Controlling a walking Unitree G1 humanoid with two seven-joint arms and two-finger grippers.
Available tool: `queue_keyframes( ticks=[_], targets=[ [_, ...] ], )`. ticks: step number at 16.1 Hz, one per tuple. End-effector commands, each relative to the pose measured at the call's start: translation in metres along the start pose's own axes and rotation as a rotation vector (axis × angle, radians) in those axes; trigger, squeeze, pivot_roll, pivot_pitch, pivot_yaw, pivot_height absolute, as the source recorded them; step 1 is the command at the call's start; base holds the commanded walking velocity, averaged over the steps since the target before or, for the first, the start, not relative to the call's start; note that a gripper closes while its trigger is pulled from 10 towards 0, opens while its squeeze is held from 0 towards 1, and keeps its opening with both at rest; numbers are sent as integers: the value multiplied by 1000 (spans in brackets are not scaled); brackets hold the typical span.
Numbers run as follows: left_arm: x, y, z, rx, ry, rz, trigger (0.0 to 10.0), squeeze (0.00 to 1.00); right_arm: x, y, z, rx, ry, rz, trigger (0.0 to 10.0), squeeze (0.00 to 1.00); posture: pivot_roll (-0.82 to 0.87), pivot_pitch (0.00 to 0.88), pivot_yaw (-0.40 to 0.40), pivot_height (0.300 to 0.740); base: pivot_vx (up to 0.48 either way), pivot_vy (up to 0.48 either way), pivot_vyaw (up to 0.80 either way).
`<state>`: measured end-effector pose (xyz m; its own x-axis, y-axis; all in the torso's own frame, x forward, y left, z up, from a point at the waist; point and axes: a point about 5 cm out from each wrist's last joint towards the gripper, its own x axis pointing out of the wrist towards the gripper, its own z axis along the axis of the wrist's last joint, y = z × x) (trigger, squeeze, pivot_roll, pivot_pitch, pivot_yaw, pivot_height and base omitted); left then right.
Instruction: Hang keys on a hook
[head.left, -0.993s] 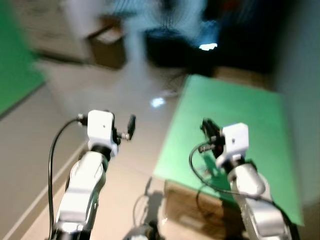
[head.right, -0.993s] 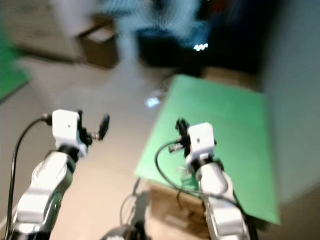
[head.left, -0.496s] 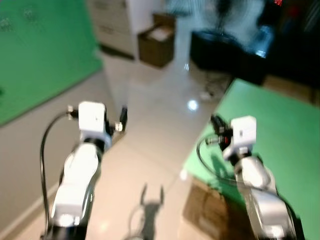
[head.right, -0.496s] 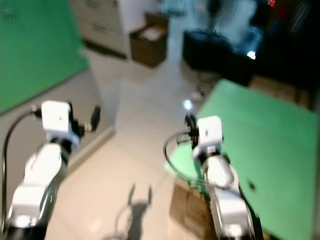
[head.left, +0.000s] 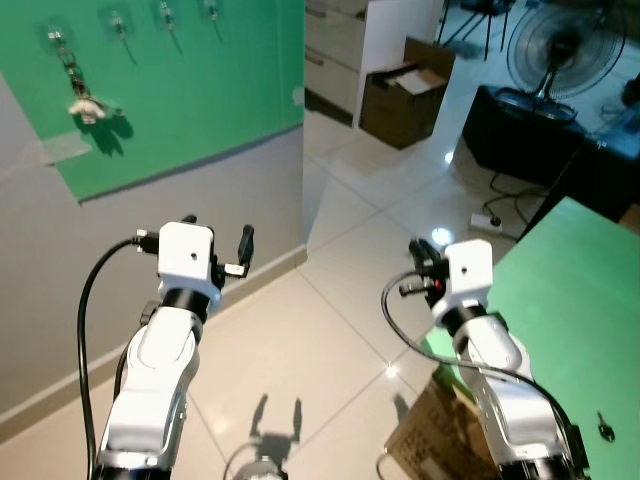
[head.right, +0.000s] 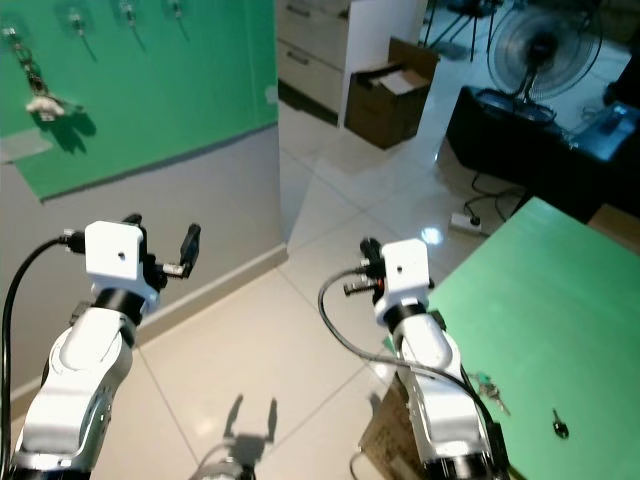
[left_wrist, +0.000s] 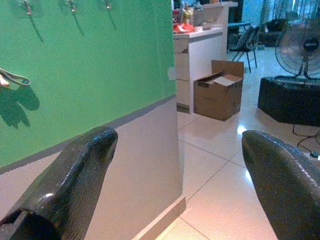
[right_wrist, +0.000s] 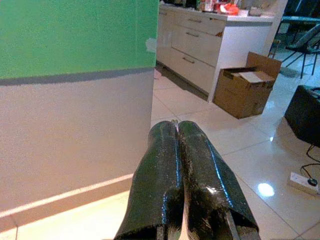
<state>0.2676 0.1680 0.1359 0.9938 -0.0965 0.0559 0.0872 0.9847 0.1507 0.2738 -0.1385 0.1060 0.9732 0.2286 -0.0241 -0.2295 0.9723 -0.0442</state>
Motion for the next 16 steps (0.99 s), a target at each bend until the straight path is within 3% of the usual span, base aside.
queue_keyframes(
  ticks=[1, 6, 11, 16],
  targets=[
    [4, -2, 3, 13, -15, -21, 10000, 0, 0, -5, 5, -12, -27, -25, 10000, 0, -6, 0, -5, 740, 292, 0, 0],
    [11, -1, 3, 22, -19, -44, 10000, 0, -5, -10, 2, 15, -42, -109, 10000, 0, -17, 0, 21, 740, 351, 0, 0],
    [15, 3, 5, 25, -19, -45, 10000, 0, -5, -8, 4, 10, -53, -83, 10000, 0, -9, 5, 28, 740, 379, 0, 0],
    [12, -3, 3, 18, -23, -27, 10000, 0, -1, -10, 6, -8, -60, -54, 10000, 0, -1, 7, 14, 740, 390, 0, 765]
  ],
)
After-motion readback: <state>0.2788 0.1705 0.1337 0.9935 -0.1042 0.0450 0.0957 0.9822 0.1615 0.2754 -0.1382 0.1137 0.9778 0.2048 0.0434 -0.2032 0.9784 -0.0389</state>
